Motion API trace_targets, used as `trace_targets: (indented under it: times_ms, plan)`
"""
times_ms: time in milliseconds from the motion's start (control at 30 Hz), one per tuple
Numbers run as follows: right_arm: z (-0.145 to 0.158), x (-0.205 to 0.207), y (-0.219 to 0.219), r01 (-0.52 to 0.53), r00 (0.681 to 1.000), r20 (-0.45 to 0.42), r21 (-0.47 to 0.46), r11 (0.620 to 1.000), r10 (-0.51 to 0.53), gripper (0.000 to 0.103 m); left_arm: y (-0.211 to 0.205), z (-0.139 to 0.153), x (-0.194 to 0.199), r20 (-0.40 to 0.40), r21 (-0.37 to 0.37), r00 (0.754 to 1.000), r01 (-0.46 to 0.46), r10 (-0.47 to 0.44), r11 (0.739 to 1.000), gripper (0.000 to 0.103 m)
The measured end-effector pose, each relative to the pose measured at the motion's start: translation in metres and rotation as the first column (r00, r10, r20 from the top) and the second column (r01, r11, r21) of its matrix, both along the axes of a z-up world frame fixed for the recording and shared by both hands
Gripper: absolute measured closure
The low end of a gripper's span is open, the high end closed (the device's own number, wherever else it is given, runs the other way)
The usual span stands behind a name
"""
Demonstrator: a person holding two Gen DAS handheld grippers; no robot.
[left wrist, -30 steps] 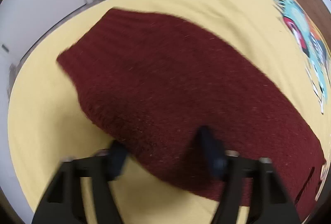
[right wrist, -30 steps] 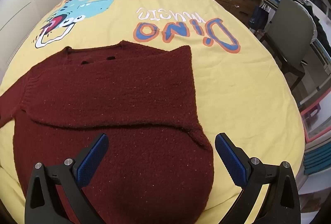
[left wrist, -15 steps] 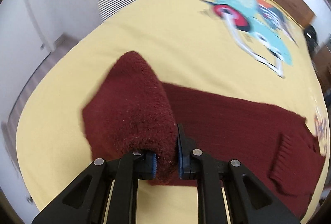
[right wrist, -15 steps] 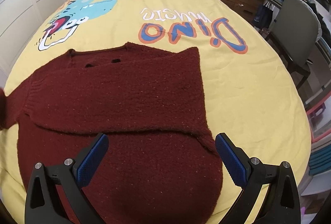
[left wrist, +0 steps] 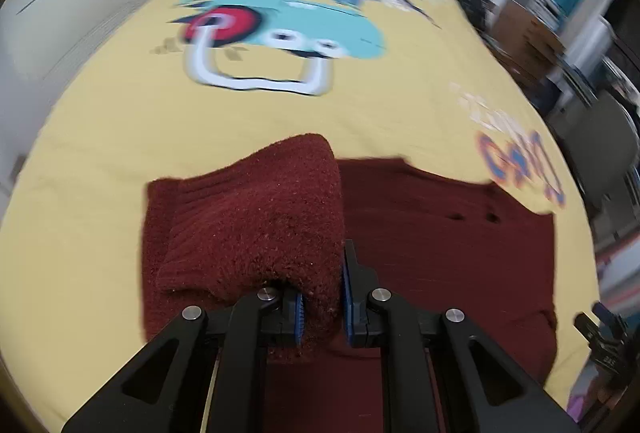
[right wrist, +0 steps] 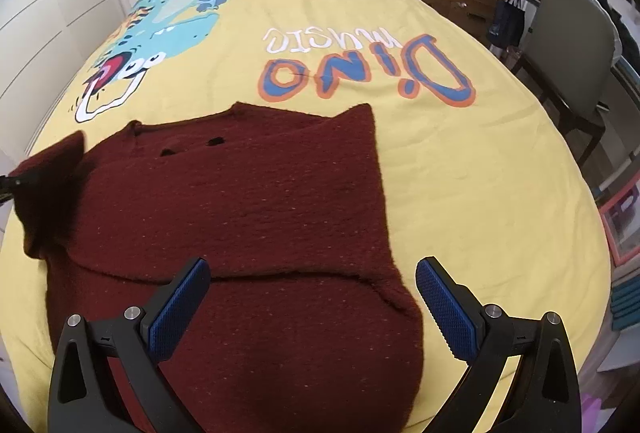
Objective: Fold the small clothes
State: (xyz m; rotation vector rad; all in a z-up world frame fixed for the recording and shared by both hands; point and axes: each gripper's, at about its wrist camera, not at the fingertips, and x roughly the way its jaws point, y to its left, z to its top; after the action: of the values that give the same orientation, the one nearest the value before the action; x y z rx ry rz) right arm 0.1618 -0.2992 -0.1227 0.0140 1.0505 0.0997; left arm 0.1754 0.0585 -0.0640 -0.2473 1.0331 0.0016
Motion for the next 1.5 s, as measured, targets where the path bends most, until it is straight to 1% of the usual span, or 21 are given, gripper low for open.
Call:
trace_targets:
  times_ms: [133,200,333,400,467,500,567,667,700,733,800,833,900,1000,1100,1167,1233,1267,1333,1400,1500]
  plan:
    - [-0.001,0.003,-0.011,0.016,1.000,-0.017,-0.008,1.000,-0.016,0.000,-0.054,-0.014,0.029,-0.020,-0.002,0.996,0.083,-0.083,0.997,0.091]
    - [-0.001,0.004,-0.017,0.024,1.000,-0.016,-0.006,1.000,-0.025,0.000,-0.077,-0.018,0.032,-0.025,0.012,0.992,0.120,-0.120,0.993,0.091]
    - [-0.004,0.003,-0.027,0.041,0.999,-0.021,-0.002,0.999,-0.041,0.000,-0.121,-0.024,0.040,-0.025,0.006,0.981,0.192,-0.192,0.981,0.091]
    - [-0.007,0.002,-0.030,0.047,0.999,-0.027,0.001,0.999,-0.047,0.000,-0.139,-0.028,0.042,-0.027,0.015,0.974,0.226,-0.226,0.974,0.091]
    - [-0.010,0.002,-0.032,0.051,0.998,-0.035,0.000,0.999,-0.051,0.000,-0.152,-0.036,0.042,-0.042,0.003,0.969,0.245,-0.245,0.970,0.091]
    - [-0.013,0.001,-0.033,0.052,0.998,-0.042,0.000,0.999,-0.052,0.000,-0.156,-0.039,0.040,-0.048,0.005,0.969,0.244,-0.244,0.970,0.091]
    - [-0.018,0.001,-0.033,0.051,0.997,-0.052,0.001,0.999,-0.051,0.000,-0.163,-0.052,0.041,-0.077,0.040,0.967,0.246,-0.242,0.969,0.091]
    - [-0.025,0.000,-0.033,0.049,0.996,-0.069,0.001,0.999,-0.048,0.000,-0.167,-0.080,0.047,-0.140,0.061,0.961,0.249,-0.239,0.967,0.091]
    - [-0.027,0.000,-0.032,0.048,0.996,-0.076,0.002,0.999,-0.048,0.000,-0.168,-0.089,0.048,-0.162,0.072,0.958,0.250,-0.236,0.966,0.090]
    - [-0.029,0.000,-0.032,0.048,0.996,-0.080,0.003,0.999,-0.047,0.000,-0.166,-0.099,0.048,-0.183,0.080,0.956,0.247,-0.229,0.966,0.087]
    - [-0.033,-0.001,-0.031,0.047,0.995,-0.089,0.002,0.999,-0.046,0.000,-0.163,-0.113,0.047,-0.226,0.087,0.949,0.244,-0.220,0.966,0.086]
    - [-0.034,-0.001,-0.032,0.046,0.995,-0.094,0.001,0.999,-0.046,0.000,-0.162,-0.119,0.048,-0.238,0.083,0.947,0.242,-0.217,0.967,0.086]
    - [-0.036,-0.001,-0.032,0.050,0.994,-0.100,0.001,0.999,-0.049,0.000,-0.160,-0.121,0.048,-0.222,0.074,0.953,0.229,-0.208,0.971,0.085]
    - [-0.039,-0.001,-0.033,0.059,0.993,-0.107,0.009,0.998,-0.058,0.000,-0.158,-0.123,0.052,-0.236,0.049,0.948,0.232,-0.214,0.972,0.076]
    - [-0.038,-0.002,-0.034,0.065,0.992,-0.108,0.015,0.998,-0.063,0.000,-0.159,-0.123,0.056,-0.251,0.055,0.943,0.241,-0.221,0.969,0.073]
    - [-0.038,-0.003,-0.036,0.069,0.992,-0.109,0.019,0.997,-0.067,0.000,-0.158,-0.121,0.056,-0.259,0.053,0.941,0.240,-0.219,0.969,0.066]
    - [-0.037,-0.003,-0.036,0.073,0.991,-0.109,0.019,0.997,-0.071,0.000,-0.156,-0.116,0.053,-0.257,0.032,0.942,0.233,-0.217,0.972,0.048]
    - [-0.037,-0.003,-0.037,0.075,0.991,-0.109,0.019,0.997,-0.073,0.000,-0.156,-0.113,0.051,-0.257,0.027,0.942,0.231,-0.217,0.973,0.043]
    - [-0.037,-0.004,-0.038,0.081,0.991,-0.109,0.022,0.996,-0.078,0.000,-0.154,-0.109,0.048,-0.265,0.024,0.940,0.231,-0.217,0.973,0.024]
    - [-0.036,-0.005,-0.038,0.085,0.991,-0.109,0.026,0.996,-0.081,0.000,-0.149,-0.108,0.045,-0.298,0.032,0.930,0.236,-0.216,0.971,0.011]
    - [-0.037,-0.008,-0.037,0.082,0.990,-0.113,0.023,0.996,-0.079,0.000,-0.136,-0.104,0.036,-0.299,0.016,0.928,0.238,-0.223,0.971,0.009]
